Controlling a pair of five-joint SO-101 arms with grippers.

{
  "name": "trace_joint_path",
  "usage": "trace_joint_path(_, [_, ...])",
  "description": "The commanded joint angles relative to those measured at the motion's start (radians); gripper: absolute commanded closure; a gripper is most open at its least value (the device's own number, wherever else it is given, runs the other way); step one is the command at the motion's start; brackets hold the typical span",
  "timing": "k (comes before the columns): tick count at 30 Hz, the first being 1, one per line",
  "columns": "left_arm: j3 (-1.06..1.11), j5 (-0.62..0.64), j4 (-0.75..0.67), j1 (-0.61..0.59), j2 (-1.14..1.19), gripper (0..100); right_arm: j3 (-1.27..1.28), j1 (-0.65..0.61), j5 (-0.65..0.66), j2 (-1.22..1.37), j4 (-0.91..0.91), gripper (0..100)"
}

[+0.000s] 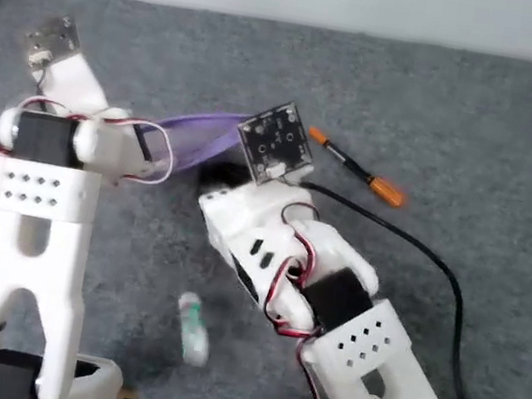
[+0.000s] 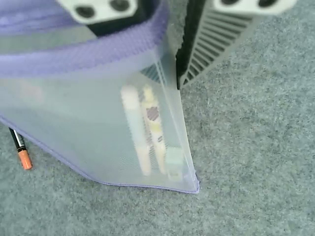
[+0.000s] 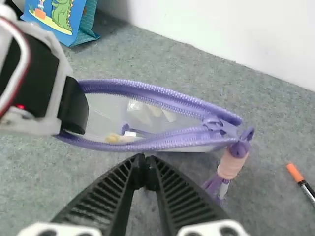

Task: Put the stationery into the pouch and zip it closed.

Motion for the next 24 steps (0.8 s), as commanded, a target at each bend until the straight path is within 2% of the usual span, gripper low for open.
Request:
trace_joint_path(1, [-0.004, 0.006, -0.017, -0.002, 0.000, 99, -0.063, 0.008, 0.003, -0.036, 0.133, 99.1])
trace_joint_path(5, [-0.004, 0.006, -0.017, -0.002, -0.003, 99, -0.071, 0.004, -0.054, -0.068, 0.383, 99.1])
trace_joint_path(14, [-0.004, 0.006, -0.017, -0.006, -0.002, 99, -0.064, 0.002, -0.173, -0.070, 0.817, 99.0])
trace_joint_path(18, [-0.004, 0.006, -0.023, -0.008, -0.002, 99, 0.002, -0.059, -0.239, -0.035, 0.889, 99.0])
trace_joint_path(24, [-0.004, 0.006, -0.023, -0.008, -0.002, 99, 0.057, -0.177, -0.404, 0.130, 0.805, 98.9])
